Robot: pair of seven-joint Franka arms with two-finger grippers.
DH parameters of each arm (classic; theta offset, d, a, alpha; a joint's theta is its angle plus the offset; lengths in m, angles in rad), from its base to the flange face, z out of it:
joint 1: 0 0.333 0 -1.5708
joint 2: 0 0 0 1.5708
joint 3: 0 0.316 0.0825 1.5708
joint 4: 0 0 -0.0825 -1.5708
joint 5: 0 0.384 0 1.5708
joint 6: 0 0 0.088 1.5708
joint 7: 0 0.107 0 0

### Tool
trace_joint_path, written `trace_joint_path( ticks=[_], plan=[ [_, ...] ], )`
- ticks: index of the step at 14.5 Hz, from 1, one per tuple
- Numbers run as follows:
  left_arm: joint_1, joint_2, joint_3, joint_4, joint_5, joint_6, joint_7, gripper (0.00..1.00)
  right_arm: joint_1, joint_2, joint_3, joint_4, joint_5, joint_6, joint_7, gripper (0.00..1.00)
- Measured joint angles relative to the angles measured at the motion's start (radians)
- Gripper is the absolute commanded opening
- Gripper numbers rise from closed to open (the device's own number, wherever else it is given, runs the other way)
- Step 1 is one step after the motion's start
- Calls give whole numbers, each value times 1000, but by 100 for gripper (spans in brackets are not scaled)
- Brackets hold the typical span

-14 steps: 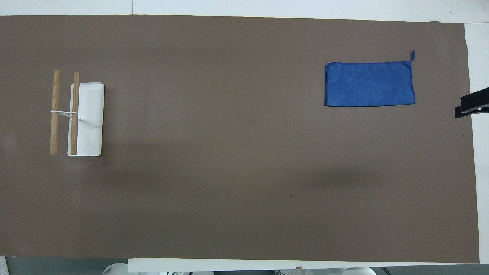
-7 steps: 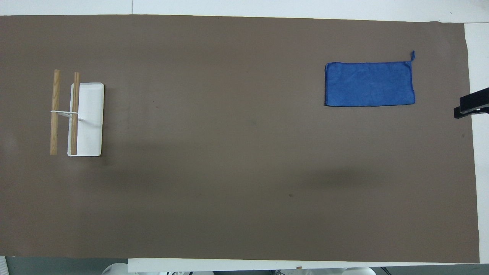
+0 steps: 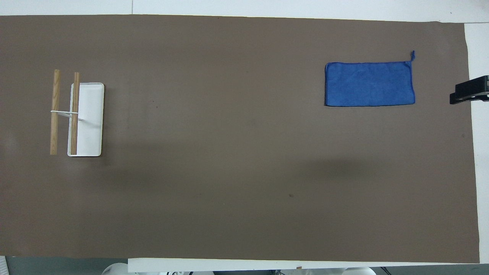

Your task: Right arm passes towel to left arm to hang

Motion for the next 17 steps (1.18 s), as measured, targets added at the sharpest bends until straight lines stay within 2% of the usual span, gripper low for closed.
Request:
trace_joint_path(
  ticks=[3, 7, 9, 17],
  plan=[
    [0, 0, 0, 0, 0, 0, 0, 100, 34, 121, 14, -25, 0, 174, -1, 100],
    [0, 0, 0, 0, 0, 0, 0, 100, 71, 315, 17, -32, -1, 335, -1, 100],
    [0, 0, 0, 0, 0, 0, 0, 100, 68, 387, 15, -56, -1, 419, -3, 100],
    [0, 0, 0, 0, 0, 0, 0, 100, 63, 402, 14, -246, -3, 613, -31, 98]
  ],
)
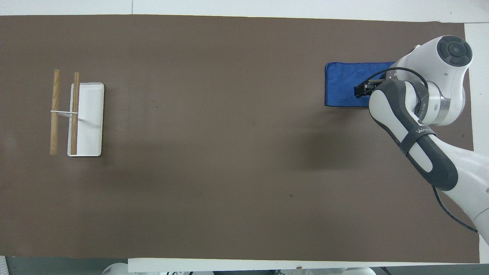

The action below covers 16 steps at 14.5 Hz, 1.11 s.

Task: Right arm passes towel to left arm to hang
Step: 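Reach the right gripper down to the blue towel and grasp its edge, then lift the towel with the right gripper while the left gripper reaches in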

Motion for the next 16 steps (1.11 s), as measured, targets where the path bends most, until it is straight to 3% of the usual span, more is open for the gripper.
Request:
trace_joint_path(
  ticks=[7, 8, 11, 12, 16],
  plan=[
    [0, 0, 0, 0, 0, 0, 0, 100, -13, 0, -3, -49, -16, 63, -4, 86],
    [0, 0, 0, 0, 0, 0, 0, 100, -13, -2, -3, -56, -16, 77, -4, 80],
    [0, 0, 0, 0, 0, 0, 0, 100, -13, -9, -3, -60, -16, 81, -4, 32],
    [0, 0, 0, 0, 0, 0, 0, 100, -13, -10, -3, -60, -17, 80, -4, 22],
    [0, 0, 0, 0, 0, 0, 0, 100, -13, -19, -2, -42, -18, 25, -5, 2]
  ],
)
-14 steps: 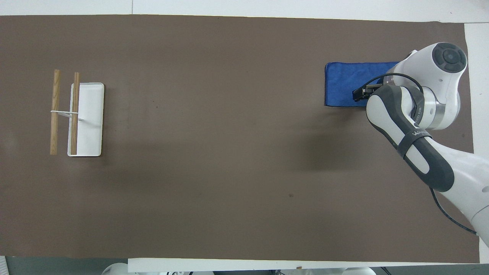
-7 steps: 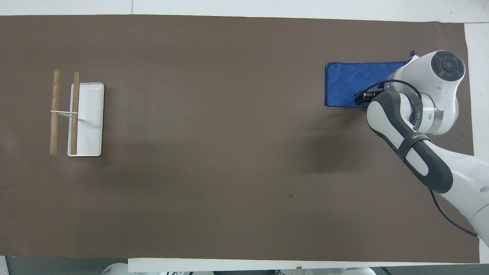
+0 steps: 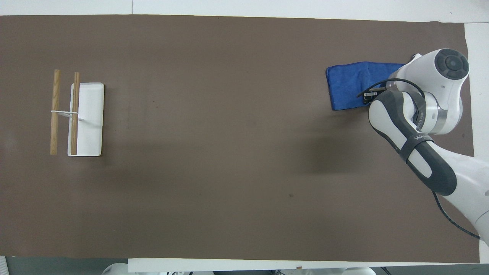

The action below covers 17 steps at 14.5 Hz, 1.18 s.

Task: Right arm passes towel to left arm to hang
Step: 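Lift the towel with the right gripper while the left gripper reaches in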

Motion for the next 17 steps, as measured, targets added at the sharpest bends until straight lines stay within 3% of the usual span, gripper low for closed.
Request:
trace_joint_path(
  ticks=[3, 6, 8, 10, 14, 17],
  plan=[
    [0, 0, 0, 0, 0, 0, 0, 100, 3, 0, 3, 34, -1, -70, -1, 0],
    [0, 0, 0, 0, 0, 0, 0, 100, 24, -5, 10, 159, -1, -256, -1, 0],
    [0, 0, 0, 0, 0, 0, 0, 100, 28, -13, 58, 265, 47, -389, 15, 0],
    [0, 0, 0, 0, 0, 0, 0, 100, 34, -27, 130, 341, 162, -471, 145, 0],
    [0, 0, 0, 0, 0, 0, 0, 100, 45, -45, 311, 361, 338, -477, 506, 0],
    [-2, 0, -1, 0, 0, 0, 3, 100, 114, -43, 383, 358, 504, -371, 760, 0]
  ],
)
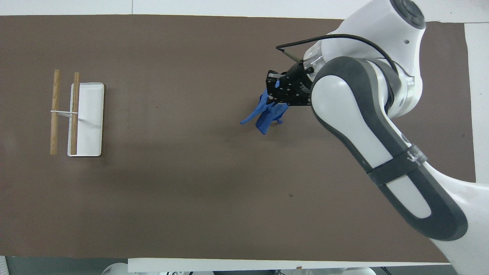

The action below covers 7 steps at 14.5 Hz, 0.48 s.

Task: Right arm passes towel to left arm to hang
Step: 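Lift the towel with the right gripper while the left gripper reaches in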

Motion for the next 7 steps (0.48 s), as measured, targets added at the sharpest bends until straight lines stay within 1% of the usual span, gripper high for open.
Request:
trace_joint_path(
  ticks=[1, 3, 5, 7],
  plan=[
    [-11, 0, -3, 0, -1, 0, 5, 100, 44, 2, 3, -1, 29, 63, 87, 0],
    [-76, 0, -8, 0, -1, 0, 5, 100, 133, 10, 6, -7, 86, 221, 247, 0],
    [-120, 0, -14, -2, -8, 1, -3, 100, 211, 18, 7, -20, 196, 369, 339, 0],
    [-133, -7, -15, -32, -52, 35, -38, 100, 273, 20, 7, -39, 251, 456, 381, 0]
  ],
)
